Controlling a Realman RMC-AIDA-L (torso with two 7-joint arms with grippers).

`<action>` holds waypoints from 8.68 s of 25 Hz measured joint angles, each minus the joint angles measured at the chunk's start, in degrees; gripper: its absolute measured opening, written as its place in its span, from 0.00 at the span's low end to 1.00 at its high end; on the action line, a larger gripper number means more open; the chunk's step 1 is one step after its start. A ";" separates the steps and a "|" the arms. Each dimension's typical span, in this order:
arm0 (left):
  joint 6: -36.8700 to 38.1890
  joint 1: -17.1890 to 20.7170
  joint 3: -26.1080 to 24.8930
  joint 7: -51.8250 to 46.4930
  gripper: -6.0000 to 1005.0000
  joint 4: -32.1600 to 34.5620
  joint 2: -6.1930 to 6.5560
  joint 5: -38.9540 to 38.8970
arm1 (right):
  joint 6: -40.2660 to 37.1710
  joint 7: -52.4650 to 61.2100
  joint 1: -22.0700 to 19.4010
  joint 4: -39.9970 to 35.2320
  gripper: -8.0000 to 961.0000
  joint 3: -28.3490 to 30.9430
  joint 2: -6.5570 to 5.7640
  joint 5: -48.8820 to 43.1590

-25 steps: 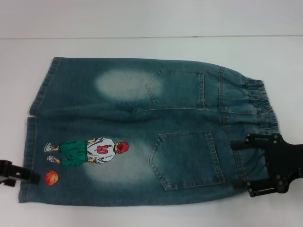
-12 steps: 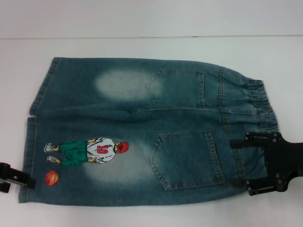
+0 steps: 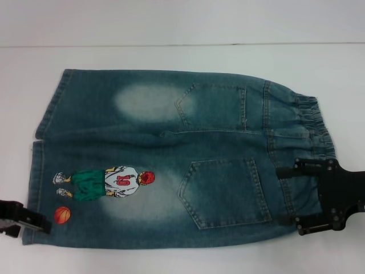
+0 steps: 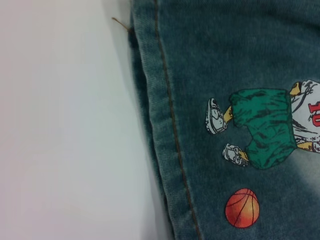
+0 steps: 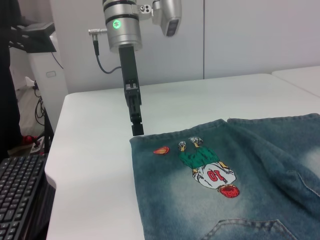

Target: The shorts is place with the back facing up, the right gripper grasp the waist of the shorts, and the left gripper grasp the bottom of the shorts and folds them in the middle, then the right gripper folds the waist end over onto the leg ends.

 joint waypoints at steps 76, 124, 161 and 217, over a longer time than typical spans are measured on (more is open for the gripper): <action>-0.44 -4.21 7.22 0.71 0.05 -2.84 -0.33 -0.09 | 0.22 32.46 4.07 -20.00 0.85 1.04 0.43 -31.05; -4.61 -5.38 6.60 0.75 0.05 -3.90 -0.30 -1.11 | 3.52 27.31 4.01 -15.88 0.15 0.71 -0.09 -26.99; -35.44 -5.98 2.52 11.66 0.05 -2.13 -1.09 -22.00 | 23.38 39.83 7.46 -7.54 0.08 11.81 -1.99 -1.68; -6.00 2.11 5.88 50.28 0.93 -13.64 -2.87 -50.24 | 24.61 8.86 -9.83 2.47 0.95 7.89 0.52 16.09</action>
